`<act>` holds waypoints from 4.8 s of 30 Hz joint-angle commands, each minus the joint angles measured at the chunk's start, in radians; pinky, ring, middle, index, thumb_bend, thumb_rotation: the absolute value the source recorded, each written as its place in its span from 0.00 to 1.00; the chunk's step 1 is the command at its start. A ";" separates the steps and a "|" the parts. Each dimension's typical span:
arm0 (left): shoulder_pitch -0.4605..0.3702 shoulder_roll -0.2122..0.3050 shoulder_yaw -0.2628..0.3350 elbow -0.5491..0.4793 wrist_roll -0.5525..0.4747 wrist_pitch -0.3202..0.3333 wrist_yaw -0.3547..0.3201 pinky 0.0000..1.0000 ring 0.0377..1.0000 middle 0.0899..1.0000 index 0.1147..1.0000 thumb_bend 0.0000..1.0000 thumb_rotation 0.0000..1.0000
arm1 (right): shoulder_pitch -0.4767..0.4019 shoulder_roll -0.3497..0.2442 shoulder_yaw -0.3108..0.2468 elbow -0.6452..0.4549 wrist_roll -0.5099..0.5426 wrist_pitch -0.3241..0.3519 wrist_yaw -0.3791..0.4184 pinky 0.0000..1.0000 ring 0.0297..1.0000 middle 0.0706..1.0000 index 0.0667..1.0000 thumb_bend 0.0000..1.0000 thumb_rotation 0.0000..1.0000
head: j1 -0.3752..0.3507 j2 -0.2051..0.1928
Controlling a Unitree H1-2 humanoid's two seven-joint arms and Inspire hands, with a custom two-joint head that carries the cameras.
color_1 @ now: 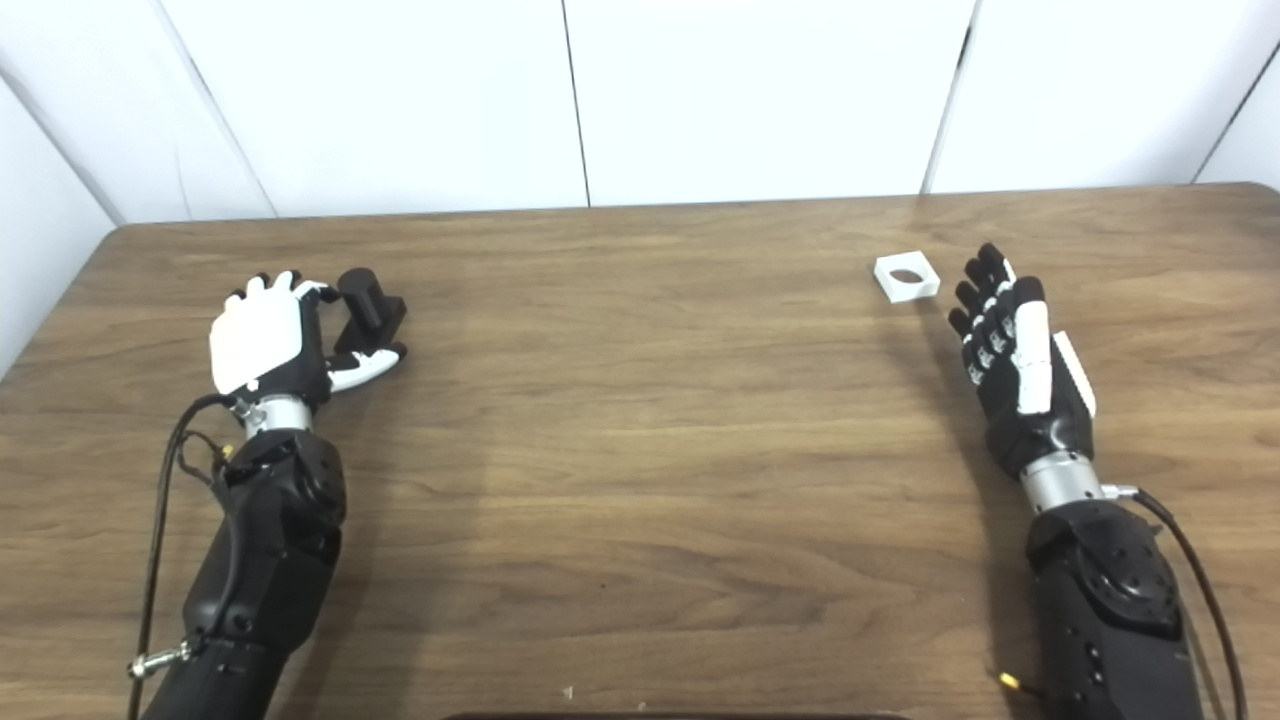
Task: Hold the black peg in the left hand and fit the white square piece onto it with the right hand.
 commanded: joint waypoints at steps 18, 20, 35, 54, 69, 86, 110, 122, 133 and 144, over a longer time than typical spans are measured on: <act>-0.110 0.021 0.017 0.072 0.056 0.001 -0.010 1.00 1.00 0.91 0.67 0.75 0.49 | 0.066 0.003 -0.003 0.030 0.007 -0.018 0.010 1.00 1.00 1.00 1.00 0.61 1.00 | -0.005 0.000; -0.117 0.024 0.012 0.088 0.056 0.001 -0.010 1.00 1.00 0.90 0.68 0.75 0.50 | 0.068 0.004 -0.005 0.027 0.009 -0.018 0.009 1.00 1.00 1.00 1.00 0.61 1.00 | -0.005 0.000; -0.135 0.021 -0.002 0.133 0.040 0.001 0.001 1.00 1.00 0.90 0.66 0.74 0.45 | 0.069 -0.001 -0.011 0.032 0.018 -0.020 0.012 1.00 1.00 1.00 1.00 0.59 1.00 | -0.002 0.001; -0.119 0.030 -0.018 0.100 -0.033 0.001 0.041 1.00 1.00 0.87 0.47 0.61 0.11 | 0.064 -0.014 -0.014 0.034 0.033 -0.015 0.024 1.00 1.00 1.00 1.00 0.60 1.00 | 0.013 0.007; -0.115 0.037 -0.025 0.090 -0.049 0.000 0.056 1.00 1.00 0.87 0.42 0.52 0.06 | 0.047 -0.020 -0.020 0.046 0.040 -0.021 0.029 1.00 1.00 1.00 1.00 0.60 1.00 | 0.016 0.009; -0.069 0.030 -0.054 -0.003 -0.107 -0.017 0.060 1.00 1.00 0.86 0.42 0.52 0.06 | 0.038 -0.014 -0.009 0.045 0.023 -0.012 0.028 1.00 1.00 1.00 1.00 0.61 1.00 | 0.012 0.008; 0.109 -0.059 -0.175 -0.304 -0.115 -0.008 -0.047 1.00 0.98 0.85 0.42 0.52 0.06 | 0.048 0.014 0.005 0.004 0.008 0.005 0.017 1.00 1.00 1.00 1.00 0.59 1.00 | -0.027 0.017; 0.193 -0.104 -0.266 -0.391 -0.094 -0.033 -0.079 1.00 0.98 0.86 0.42 0.52 0.07 | 0.063 0.030 0.002 -0.024 0.020 0.033 0.011 1.00 1.00 1.00 1.00 0.55 1.00 | -0.036 0.027; 0.278 -0.149 -0.364 -0.423 -0.091 -0.077 -0.080 1.00 0.98 0.87 0.42 0.52 0.07 | 0.068 0.038 -0.002 -0.020 0.019 0.029 0.010 1.00 1.00 1.00 1.00 0.58 1.00 | -0.046 0.035; 0.377 -0.177 -0.456 -0.476 -0.081 -0.098 -0.122 1.00 0.99 0.88 0.42 0.52 0.07 | 0.075 0.043 -0.003 -0.038 0.021 0.040 0.007 1.00 1.00 1.00 1.00 0.59 1.00 | -0.060 0.045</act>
